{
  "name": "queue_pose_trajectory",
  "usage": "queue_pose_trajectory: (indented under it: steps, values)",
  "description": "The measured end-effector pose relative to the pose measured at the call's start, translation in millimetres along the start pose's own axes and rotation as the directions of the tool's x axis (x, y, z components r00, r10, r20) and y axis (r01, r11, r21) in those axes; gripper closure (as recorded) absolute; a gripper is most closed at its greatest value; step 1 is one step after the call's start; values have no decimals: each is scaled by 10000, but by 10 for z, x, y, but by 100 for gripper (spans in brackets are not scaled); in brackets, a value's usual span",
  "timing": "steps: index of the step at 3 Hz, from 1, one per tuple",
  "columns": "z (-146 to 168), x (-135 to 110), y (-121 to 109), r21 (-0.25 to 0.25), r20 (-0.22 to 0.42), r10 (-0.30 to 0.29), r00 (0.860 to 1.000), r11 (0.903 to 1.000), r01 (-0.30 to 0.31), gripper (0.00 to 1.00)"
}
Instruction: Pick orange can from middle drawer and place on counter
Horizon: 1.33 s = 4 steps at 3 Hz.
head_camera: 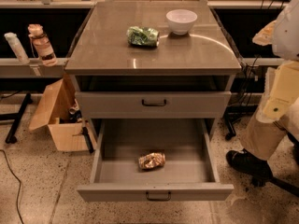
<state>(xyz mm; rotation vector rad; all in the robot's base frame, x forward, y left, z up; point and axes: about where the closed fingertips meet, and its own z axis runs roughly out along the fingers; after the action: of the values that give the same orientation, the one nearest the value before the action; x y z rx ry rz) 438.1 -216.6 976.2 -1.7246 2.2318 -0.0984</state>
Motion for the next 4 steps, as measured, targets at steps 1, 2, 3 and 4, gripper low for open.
queue_pose_trajectory:
  steps: [1,2,3,4]
  values:
    - [8,-39,-11,-28,120,-83,9999,10000,84,0]
    - [97,-228,-64,-292,669,-486,9966,9983,506,0]
    - [220,-377,-104,-593,1073,-780,9912,9946,847,0]
    - [395,-496,-126,-771,1235,-966,9876,9913,1066,0]
